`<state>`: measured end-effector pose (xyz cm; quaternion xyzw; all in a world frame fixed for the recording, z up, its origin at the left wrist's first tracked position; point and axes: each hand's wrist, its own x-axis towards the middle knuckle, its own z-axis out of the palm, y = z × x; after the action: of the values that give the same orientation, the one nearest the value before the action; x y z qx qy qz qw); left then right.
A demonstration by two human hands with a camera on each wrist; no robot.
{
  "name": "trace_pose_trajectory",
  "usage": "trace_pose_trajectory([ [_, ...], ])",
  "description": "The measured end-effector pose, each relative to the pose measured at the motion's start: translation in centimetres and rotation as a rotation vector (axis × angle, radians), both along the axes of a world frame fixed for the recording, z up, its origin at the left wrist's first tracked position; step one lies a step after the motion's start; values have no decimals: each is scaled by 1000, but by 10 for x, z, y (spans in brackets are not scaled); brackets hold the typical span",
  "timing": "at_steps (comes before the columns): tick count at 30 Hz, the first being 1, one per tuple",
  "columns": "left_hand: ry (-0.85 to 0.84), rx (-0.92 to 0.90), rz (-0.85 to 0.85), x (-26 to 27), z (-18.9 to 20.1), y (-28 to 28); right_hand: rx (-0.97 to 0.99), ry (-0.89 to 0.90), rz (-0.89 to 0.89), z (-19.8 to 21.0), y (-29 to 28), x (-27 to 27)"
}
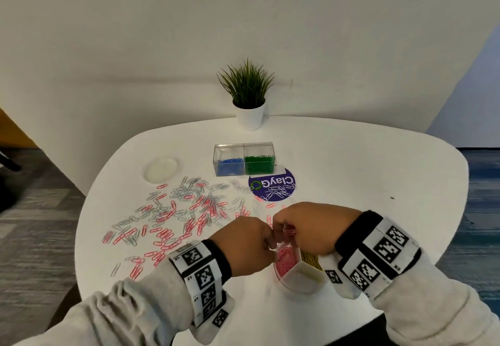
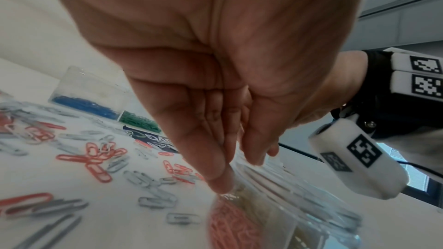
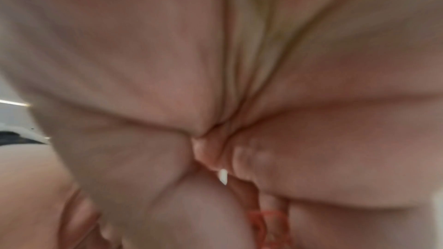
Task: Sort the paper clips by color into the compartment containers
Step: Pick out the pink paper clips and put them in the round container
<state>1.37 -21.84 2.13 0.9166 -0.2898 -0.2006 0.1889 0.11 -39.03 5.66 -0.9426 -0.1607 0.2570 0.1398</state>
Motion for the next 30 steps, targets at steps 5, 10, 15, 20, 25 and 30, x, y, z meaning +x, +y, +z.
trace_pose_trajectory([
  [5, 9, -4, -7, 1, 2, 1, 9, -39, -11, 1, -1, 1],
  [10, 30, -15, 17, 2, 1, 2, 37, -63, 12, 1, 0, 3],
  [15, 41, -19, 29, 5, -3, 3, 68, -11, -29, 10, -3, 2],
  [20, 96, -58, 47, 9, -3, 7, 145, -64, -231, -1, -43, 26],
  [25, -28, -30, 101, 41, -12, 4, 66, -192, -405, -52, -67, 39],
  [30, -139, 152, 76, 66, -20, -10, 103, -159, -357, -73, -53, 44],
])
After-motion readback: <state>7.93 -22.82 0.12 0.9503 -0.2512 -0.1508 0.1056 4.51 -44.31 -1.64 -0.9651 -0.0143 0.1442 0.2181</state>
